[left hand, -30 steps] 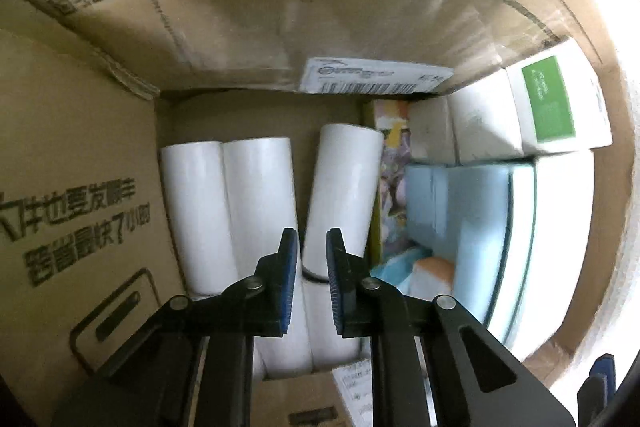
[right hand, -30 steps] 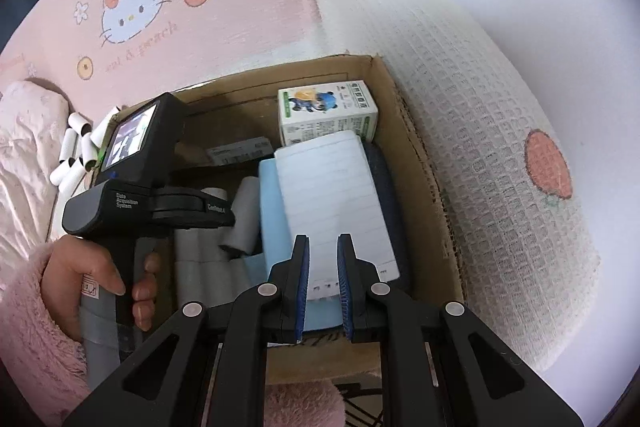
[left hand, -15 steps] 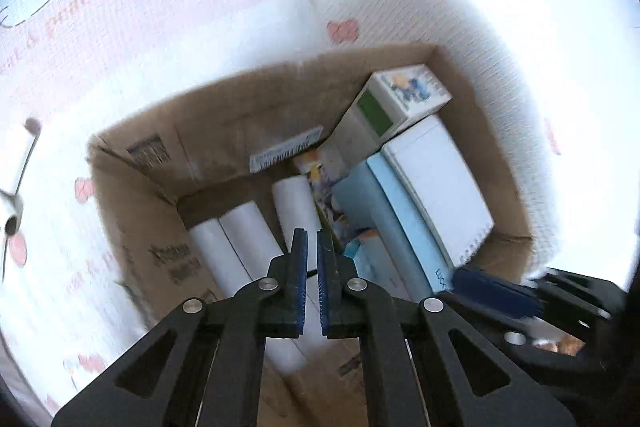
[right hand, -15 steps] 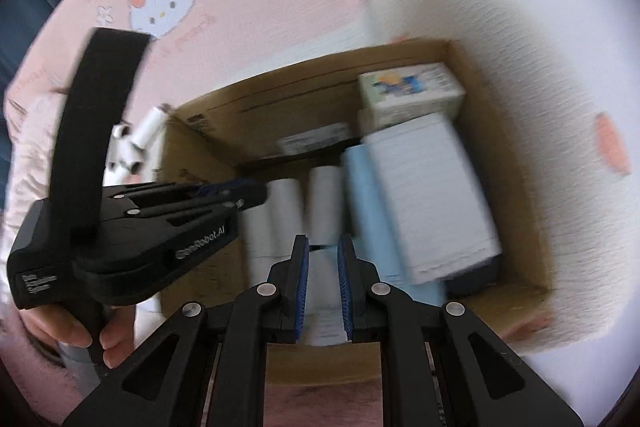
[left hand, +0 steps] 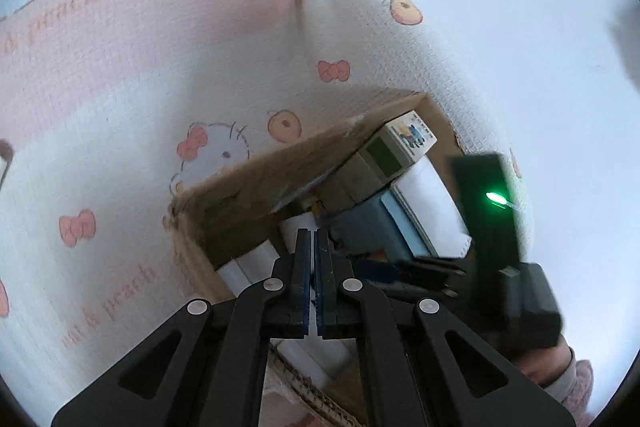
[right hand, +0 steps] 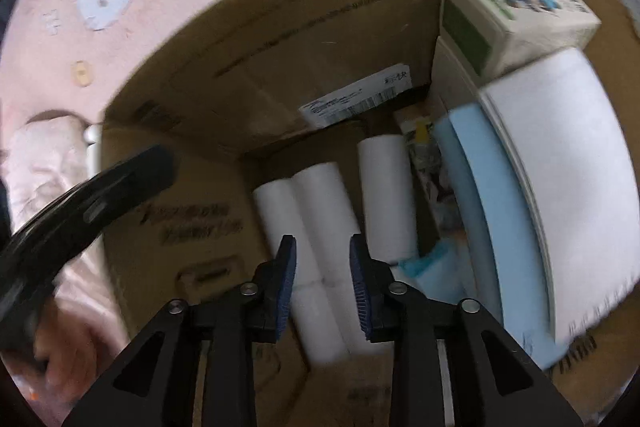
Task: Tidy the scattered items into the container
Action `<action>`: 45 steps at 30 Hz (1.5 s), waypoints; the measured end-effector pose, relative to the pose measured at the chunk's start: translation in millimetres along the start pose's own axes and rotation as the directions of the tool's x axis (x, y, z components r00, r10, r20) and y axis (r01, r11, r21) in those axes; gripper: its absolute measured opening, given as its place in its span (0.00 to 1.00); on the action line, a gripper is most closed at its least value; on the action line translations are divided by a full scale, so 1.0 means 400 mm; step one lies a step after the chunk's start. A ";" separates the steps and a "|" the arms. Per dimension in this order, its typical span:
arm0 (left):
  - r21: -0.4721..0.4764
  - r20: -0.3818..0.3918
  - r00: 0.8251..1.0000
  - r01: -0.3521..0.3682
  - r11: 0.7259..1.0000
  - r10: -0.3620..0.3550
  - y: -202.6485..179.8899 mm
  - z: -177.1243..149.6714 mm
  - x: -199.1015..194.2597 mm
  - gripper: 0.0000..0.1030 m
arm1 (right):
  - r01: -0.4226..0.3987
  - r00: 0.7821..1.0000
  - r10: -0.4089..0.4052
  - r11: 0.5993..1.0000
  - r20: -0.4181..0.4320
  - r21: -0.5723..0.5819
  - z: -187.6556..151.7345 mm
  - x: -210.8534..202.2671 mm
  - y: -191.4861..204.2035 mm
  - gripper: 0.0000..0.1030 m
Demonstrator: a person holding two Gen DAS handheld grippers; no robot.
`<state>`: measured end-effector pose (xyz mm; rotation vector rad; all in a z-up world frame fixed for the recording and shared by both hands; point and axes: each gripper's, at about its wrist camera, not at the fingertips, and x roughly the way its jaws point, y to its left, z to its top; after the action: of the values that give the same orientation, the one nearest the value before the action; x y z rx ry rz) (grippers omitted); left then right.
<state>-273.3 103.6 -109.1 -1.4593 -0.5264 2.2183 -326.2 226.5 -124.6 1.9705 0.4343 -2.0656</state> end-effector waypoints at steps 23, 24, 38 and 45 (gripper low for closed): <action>-0.052 0.052 0.993 0.109 0.993 -0.107 0.055 0.033 -0.012 0.00 | 0.452 0.892 -0.449 0.887 0.058 -0.090 0.046 0.139 0.049 0.10; -0.056 0.054 0.993 0.111 0.992 -0.108 0.057 0.034 -0.013 0.00 | 0.398 0.917 -0.397 0.915 0.033 -0.071 0.043 0.139 0.039 0.10; -0.048 0.066 0.994 0.086 0.995 -0.083 0.051 0.037 -0.023 0.00 | 0.109 0.994 -0.109 0.990 0.002 0.091 0.012 0.058 -0.055 0.08; -0.068 0.092 0.991 0.105 0.992 -0.099 0.058 0.046 -0.025 0.00 | 0.321 0.946 -0.322 0.947 0.048 0.027 0.043 0.027 -0.049 0.08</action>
<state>-290.3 77.4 -107.1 -1.3425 -0.7022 2.2119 -350.2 238.3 -134.1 1.9582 0.7742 -2.3124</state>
